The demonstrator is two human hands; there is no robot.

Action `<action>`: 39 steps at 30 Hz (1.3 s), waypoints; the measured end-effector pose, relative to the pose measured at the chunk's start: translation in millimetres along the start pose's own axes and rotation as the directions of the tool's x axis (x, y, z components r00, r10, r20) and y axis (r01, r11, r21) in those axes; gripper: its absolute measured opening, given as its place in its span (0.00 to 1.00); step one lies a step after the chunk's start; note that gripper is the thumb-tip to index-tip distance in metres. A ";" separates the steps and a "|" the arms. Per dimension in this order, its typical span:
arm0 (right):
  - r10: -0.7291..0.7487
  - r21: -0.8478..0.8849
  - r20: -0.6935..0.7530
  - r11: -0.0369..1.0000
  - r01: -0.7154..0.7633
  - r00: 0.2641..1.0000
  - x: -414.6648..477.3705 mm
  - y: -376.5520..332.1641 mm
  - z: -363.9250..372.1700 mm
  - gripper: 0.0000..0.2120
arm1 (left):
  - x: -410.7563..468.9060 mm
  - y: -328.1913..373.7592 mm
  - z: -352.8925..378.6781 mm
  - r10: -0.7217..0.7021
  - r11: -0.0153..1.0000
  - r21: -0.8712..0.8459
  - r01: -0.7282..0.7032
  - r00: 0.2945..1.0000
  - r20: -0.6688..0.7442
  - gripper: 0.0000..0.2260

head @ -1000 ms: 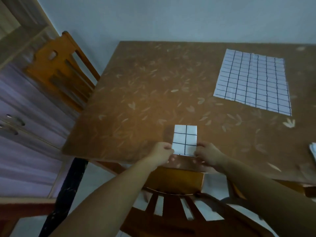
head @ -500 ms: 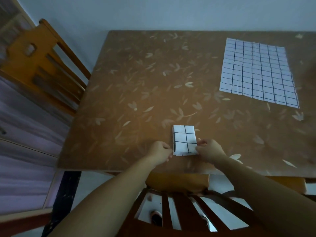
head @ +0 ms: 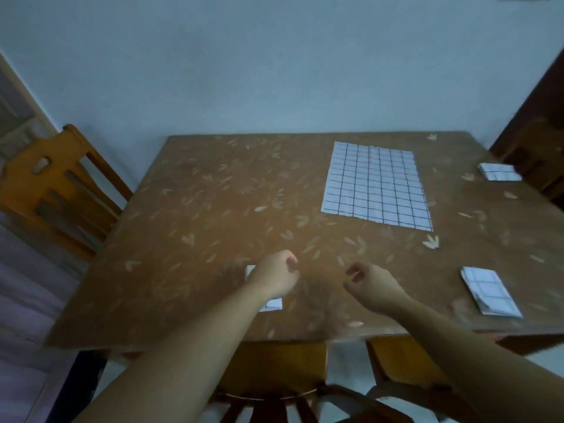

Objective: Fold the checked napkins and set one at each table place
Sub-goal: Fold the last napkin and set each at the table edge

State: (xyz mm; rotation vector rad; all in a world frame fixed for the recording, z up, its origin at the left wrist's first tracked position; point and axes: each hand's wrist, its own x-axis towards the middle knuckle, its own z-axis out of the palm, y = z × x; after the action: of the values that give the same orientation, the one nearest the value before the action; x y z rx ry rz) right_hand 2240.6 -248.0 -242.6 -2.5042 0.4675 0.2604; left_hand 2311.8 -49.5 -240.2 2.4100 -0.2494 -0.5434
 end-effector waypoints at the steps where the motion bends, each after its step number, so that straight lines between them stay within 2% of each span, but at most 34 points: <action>1: -0.017 -0.011 -0.017 1.000 0.017 1.000 -5.4 14.4 -13.7 0.15 | -5.4 16.0 7.0 0.026 0.998 0.050 -0.026 1.000 0.000 0.12; 7: -0.098 -0.113 -0.098 0.990 0.087 0.990 -48.1 115.4 -120.8 0.17 | -44.6 132.3 50.4 0.200 0.924 0.347 -0.160 0.976 -0.083 0.18; 13: -0.125 -0.266 -0.122 0.960 0.089 0.985 -56.6 173.6 -194.5 0.22 | -49.0 211.8 71.1 0.286 0.815 0.554 -0.167 0.949 -0.135 0.18; 19: -0.156 -0.352 -0.142 0.931 0.097 0.978 -13.1 196.3 -218.2 0.24 | -7.4 240.1 78.8 0.264 0.793 0.592 -0.143 0.957 -0.123 0.21; 29: -0.129 -0.386 -0.158 0.921 0.059 0.979 94.6 216.9 -238.7 0.31 | 117.1 243.2 83.5 0.208 0.836 0.540 -0.098 0.967 -0.147 0.26; 34: -0.117 -0.351 -0.110 0.933 0.072 0.987 156.7 217.1 -232.8 0.30 | 167.6 242.0 88.0 0.185 0.848 0.525 -0.077 0.971 -0.155 0.26; 39: -0.159 -0.323 -0.006 0.935 0.148 0.987 227.1 218.1 -206.5 0.31 | 221.1 231.3 102.9 0.141 0.857 0.514 -0.039 0.977 -0.161 0.27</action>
State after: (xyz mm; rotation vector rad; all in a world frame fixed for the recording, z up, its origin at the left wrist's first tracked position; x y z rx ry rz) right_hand 2382.9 -596.6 -247.7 -2.8515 0.2540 0.2521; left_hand 2455.1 -353.6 -236.8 2.9227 -0.4690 -0.2071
